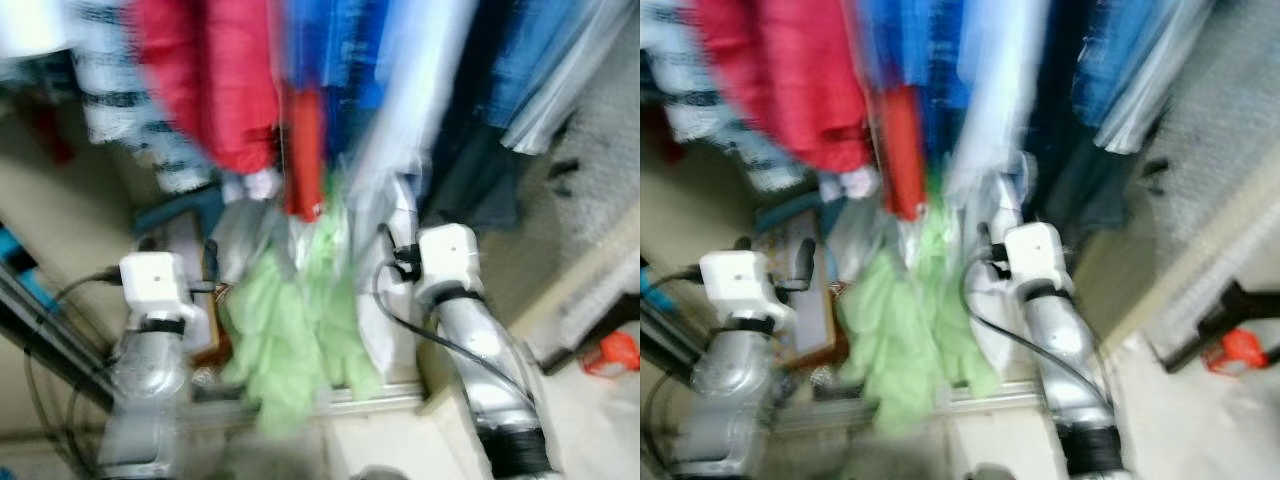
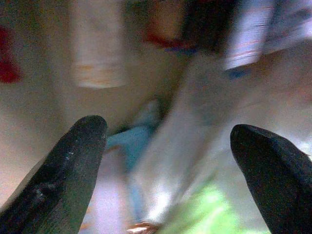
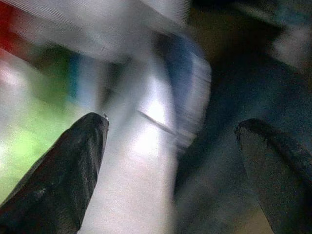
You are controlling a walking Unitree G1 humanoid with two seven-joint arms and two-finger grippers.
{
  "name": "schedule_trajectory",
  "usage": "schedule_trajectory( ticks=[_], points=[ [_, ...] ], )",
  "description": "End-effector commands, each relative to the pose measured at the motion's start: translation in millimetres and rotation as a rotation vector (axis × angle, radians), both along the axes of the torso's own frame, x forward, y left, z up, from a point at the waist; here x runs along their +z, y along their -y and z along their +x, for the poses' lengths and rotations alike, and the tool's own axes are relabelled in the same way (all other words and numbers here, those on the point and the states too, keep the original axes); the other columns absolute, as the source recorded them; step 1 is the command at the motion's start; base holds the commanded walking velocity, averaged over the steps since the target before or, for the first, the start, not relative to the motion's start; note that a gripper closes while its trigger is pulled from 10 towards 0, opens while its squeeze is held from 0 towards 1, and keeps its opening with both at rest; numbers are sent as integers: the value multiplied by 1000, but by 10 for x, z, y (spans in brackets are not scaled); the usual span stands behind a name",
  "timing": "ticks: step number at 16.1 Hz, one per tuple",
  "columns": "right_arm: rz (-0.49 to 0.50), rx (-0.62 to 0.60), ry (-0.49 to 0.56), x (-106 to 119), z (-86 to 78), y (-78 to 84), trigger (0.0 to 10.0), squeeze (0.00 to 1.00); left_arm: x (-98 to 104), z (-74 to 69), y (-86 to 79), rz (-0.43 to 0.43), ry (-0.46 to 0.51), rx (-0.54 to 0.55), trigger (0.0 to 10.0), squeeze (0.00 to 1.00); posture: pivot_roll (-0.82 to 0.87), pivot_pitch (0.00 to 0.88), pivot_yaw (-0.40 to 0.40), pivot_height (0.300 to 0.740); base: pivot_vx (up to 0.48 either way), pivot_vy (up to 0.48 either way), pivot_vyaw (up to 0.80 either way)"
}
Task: Clean up the room
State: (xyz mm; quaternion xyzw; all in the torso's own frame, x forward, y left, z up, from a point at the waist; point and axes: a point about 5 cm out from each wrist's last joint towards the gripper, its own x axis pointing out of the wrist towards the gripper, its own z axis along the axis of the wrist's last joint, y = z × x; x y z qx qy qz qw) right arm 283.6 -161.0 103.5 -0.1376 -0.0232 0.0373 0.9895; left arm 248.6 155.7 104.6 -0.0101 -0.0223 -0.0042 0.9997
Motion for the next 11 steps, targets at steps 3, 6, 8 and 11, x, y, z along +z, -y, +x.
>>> schedule_trajectory(
  ticks=[3,6,8,11],
  points=[
    [26,34,28,78,44,-115,10000,0,18,-8,-104,26,7,24,10000,0,-36,0,-36,740,264,0,0],
    [30,42,27,75,40,-125,10000,0,-17,-13,-183,30,-15,93,10000,0,-33,0,-39,740,0,0,0],
    [10,50,44,91,30,-135,10000,0,7,-47,-241,68,10,126,10000,0,-32,0,-38,740,0,0,228],
    [3,53,46,95,25,-146,10000,0,1,-101,-284,83,15,131,10000,0,-28,0,-34,740,0,0,800]
  ],
)
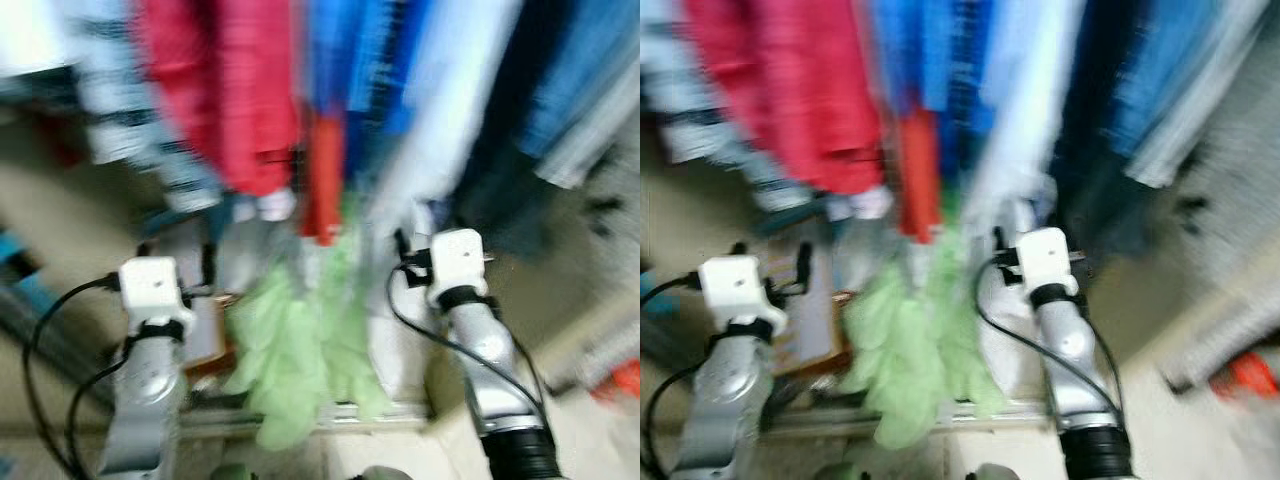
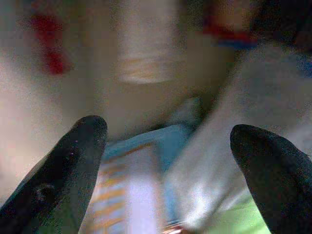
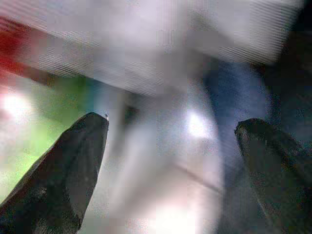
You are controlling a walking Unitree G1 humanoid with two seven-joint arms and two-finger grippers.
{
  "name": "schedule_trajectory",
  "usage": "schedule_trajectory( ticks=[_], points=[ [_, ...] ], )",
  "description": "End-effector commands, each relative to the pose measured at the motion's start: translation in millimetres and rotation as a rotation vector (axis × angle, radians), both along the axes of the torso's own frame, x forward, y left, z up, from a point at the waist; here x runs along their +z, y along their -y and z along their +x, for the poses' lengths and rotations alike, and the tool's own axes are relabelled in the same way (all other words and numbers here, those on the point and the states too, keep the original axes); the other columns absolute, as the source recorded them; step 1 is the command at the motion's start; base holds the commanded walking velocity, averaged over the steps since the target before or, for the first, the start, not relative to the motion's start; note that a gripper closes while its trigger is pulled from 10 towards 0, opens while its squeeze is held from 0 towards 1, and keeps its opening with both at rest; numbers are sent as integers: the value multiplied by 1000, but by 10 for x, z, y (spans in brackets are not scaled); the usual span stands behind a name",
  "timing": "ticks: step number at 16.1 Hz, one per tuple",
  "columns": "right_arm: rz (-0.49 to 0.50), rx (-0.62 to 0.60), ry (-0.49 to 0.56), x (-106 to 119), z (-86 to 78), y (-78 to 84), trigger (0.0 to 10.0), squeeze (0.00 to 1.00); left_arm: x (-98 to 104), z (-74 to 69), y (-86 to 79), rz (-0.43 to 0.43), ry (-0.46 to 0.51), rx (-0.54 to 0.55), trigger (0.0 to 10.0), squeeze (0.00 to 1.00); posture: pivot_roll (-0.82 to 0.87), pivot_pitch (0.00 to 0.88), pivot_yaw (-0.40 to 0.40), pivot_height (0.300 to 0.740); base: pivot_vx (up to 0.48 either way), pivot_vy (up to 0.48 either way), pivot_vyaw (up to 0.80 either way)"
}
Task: Clean up the room
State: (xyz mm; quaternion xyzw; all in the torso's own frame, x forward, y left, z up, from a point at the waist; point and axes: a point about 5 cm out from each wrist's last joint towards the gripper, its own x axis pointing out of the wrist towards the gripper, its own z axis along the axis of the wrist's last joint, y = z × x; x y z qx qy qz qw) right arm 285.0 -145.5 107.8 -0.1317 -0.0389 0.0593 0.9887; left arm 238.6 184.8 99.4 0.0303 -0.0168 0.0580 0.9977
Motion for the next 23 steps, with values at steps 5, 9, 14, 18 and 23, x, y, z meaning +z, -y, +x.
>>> schedule_trajectory(
  ticks=[5,9,14,18,23],
  points=[
    [-15,0,26,59,-19,47,10000,0,79,-29,-25,52,46,29,10000,0,-26,0,-35,740,0,0,563],
    [-38,-14,21,42,-163,179,10000,0,99,-144,-79,63,53,47,10000,0,-25,0,-31,740,0,0,0],
    [-67,3,20,42,-253,186,10000,0,96,-229,-154,74,45,75,10000,0,-15,0,-26,740,0,0,320],
    [-83,109,19,37,-214,92,10000,0,105,-213,-111,79,53,54,10000,0,-16,0,-30,740,0,0,800],
    [-43,114,2,34,-185,92,10000,0,83,-183,-97,60,36,35,10000,0,-19,0,-31,740,0,0,176]
  ],
)
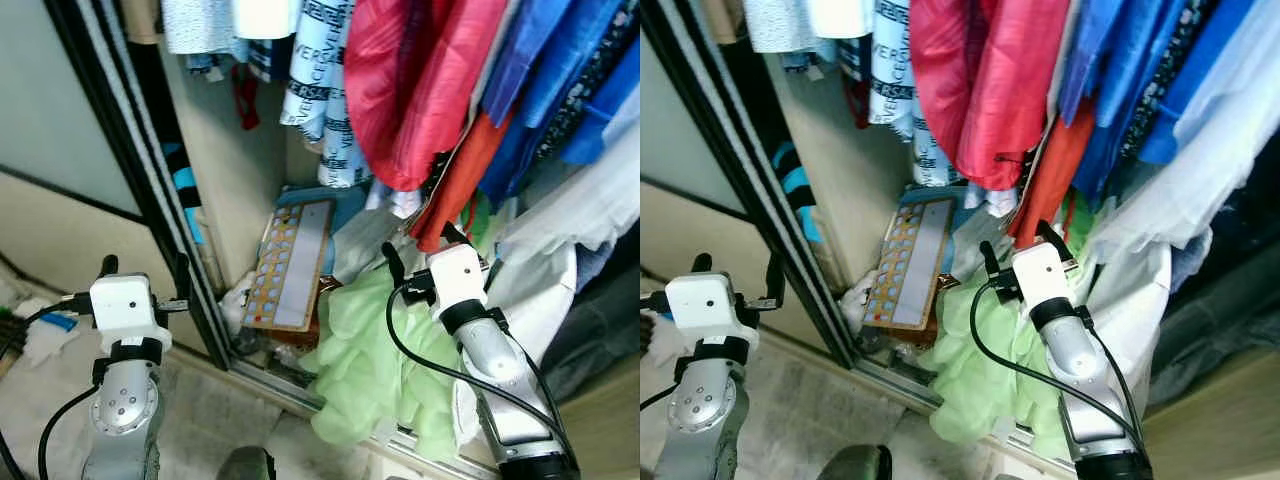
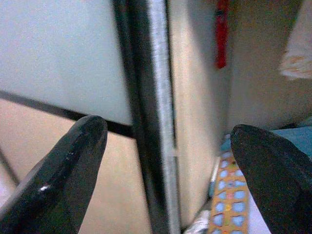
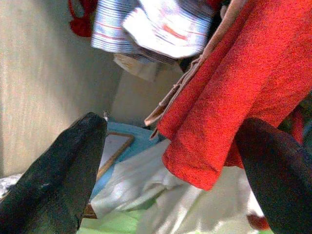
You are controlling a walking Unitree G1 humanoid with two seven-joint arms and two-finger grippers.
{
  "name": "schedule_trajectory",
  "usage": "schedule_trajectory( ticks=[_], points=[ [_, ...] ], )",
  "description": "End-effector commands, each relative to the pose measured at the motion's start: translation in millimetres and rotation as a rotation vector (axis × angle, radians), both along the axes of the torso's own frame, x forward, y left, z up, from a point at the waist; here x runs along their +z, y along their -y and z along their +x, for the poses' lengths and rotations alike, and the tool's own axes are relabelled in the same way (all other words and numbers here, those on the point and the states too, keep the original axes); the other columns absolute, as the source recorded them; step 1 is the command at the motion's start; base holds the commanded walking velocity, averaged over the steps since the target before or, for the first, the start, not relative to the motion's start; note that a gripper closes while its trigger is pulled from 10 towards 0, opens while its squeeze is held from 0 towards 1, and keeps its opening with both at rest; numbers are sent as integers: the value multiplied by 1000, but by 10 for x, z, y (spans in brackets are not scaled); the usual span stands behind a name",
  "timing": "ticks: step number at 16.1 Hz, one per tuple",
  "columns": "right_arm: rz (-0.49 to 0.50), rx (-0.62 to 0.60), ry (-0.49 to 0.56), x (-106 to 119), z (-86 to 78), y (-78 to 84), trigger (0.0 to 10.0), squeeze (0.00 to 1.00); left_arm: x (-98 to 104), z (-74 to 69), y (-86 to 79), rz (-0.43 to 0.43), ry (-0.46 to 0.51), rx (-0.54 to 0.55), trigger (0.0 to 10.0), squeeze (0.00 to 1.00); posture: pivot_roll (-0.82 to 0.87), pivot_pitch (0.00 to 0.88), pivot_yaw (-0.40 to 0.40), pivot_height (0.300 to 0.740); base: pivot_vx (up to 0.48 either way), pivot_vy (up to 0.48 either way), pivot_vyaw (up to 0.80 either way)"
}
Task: Clean up the room
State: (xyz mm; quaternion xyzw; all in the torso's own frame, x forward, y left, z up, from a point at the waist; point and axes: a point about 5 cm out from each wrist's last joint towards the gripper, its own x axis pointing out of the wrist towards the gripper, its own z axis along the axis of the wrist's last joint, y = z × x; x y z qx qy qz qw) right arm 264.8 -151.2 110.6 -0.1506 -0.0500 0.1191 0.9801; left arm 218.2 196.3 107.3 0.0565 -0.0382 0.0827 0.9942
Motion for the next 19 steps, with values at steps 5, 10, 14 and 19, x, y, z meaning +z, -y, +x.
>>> schedule_trajectory(
  ticks=[5,10,14,19],
  points=[
    [32,-45,-13,-1,72,64,10000,0,-60,71,40,-17,-26,-33,10000,0,-28,0,-27,740,0,0,0],
    [46,-80,-57,-75,27,150,10000,0,-172,44,-32,-66,-82,4,10000,0,-36,0,-25,740,0,0,0],
    [13,-40,-58,-44,84,147,10000,0,-156,80,34,-71,-60,8,10000,0,-37,0,-79,740,0,0,0],
    [-15,-13,-52,12,127,174,10000,0,-166,68,82,-100,-46,32,10000,0,-60,0,-101,740,0,0,0]
  ],
)
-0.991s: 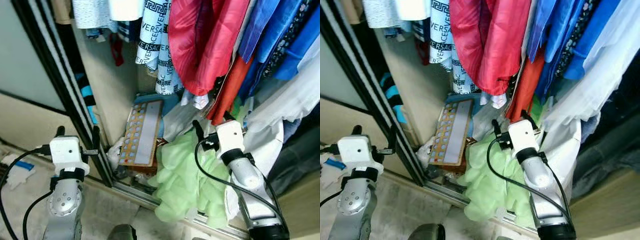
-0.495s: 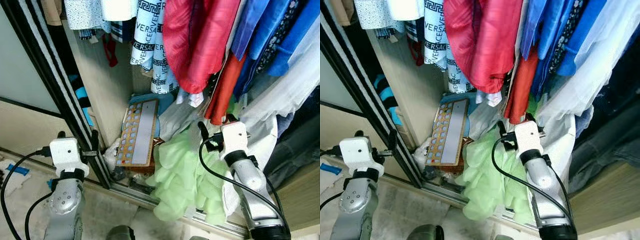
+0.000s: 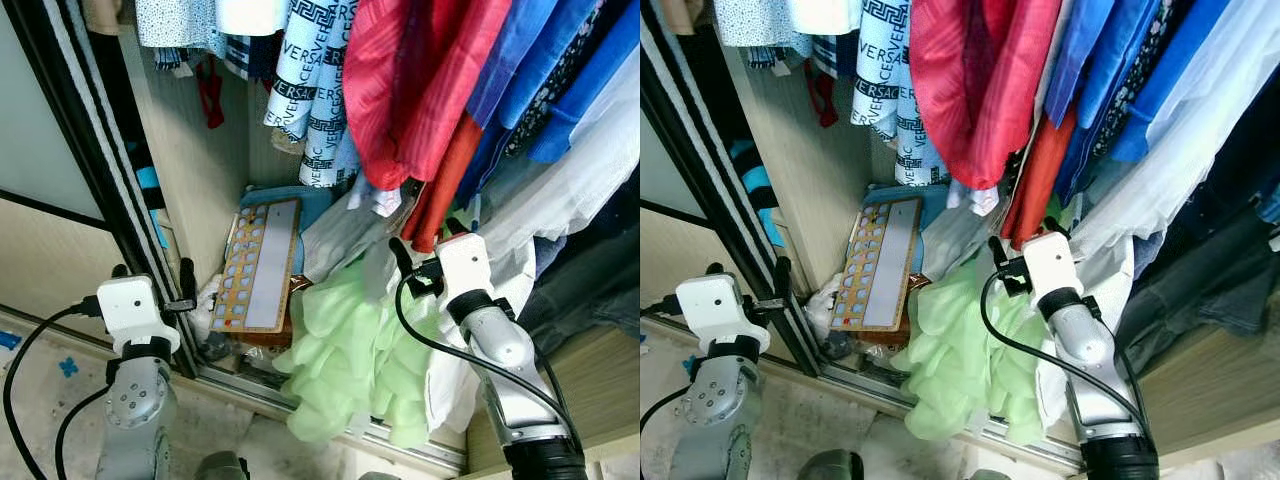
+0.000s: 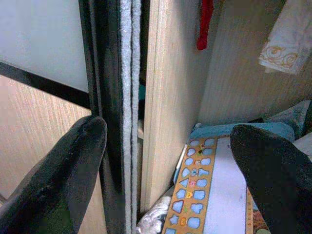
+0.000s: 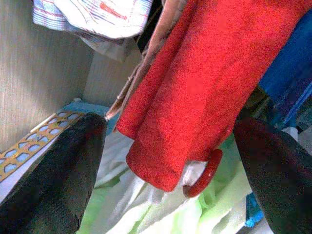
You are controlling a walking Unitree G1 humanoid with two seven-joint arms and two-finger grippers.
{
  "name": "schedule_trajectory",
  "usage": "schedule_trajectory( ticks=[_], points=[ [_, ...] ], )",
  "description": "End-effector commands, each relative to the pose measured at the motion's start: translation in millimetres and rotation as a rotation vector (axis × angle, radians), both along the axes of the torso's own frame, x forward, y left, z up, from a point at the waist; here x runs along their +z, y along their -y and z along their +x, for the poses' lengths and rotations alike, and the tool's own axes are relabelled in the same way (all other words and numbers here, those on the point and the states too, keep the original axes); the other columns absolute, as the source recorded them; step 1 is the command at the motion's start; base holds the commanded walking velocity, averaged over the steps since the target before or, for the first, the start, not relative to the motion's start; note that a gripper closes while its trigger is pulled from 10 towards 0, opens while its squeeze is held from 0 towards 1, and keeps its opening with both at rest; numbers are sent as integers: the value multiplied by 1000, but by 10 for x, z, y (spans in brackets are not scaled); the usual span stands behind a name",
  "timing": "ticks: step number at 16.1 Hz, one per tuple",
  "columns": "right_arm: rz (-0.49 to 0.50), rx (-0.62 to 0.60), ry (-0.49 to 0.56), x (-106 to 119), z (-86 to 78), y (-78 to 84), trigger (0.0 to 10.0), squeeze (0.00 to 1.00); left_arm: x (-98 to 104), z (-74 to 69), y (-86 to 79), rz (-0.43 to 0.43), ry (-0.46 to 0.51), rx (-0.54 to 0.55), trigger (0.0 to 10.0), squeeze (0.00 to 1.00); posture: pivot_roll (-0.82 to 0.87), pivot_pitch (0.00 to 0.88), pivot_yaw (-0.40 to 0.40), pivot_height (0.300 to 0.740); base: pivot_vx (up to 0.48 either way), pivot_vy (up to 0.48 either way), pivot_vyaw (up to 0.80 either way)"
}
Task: Clean up the room
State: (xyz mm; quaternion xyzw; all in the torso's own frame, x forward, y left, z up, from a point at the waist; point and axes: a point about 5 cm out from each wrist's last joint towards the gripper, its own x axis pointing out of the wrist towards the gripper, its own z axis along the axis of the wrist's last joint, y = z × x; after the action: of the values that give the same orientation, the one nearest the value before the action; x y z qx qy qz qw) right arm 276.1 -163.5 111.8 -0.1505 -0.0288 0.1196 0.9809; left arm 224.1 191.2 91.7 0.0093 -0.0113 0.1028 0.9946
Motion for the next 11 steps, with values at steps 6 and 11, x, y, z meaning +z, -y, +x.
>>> schedule_trajectory(
  ticks=[6,11],
  points=[
    [48,-86,-9,-33,-69,66,10000,0,-3,51,50,5,0,-56,10000,0,-78,0,-40,740,0,0,0],
    [55,-105,-7,-37,-62,45,10000,0,11,38,23,-3,9,-71,10000,0,-63,0,-36,740,0,0,0]
  ],
)
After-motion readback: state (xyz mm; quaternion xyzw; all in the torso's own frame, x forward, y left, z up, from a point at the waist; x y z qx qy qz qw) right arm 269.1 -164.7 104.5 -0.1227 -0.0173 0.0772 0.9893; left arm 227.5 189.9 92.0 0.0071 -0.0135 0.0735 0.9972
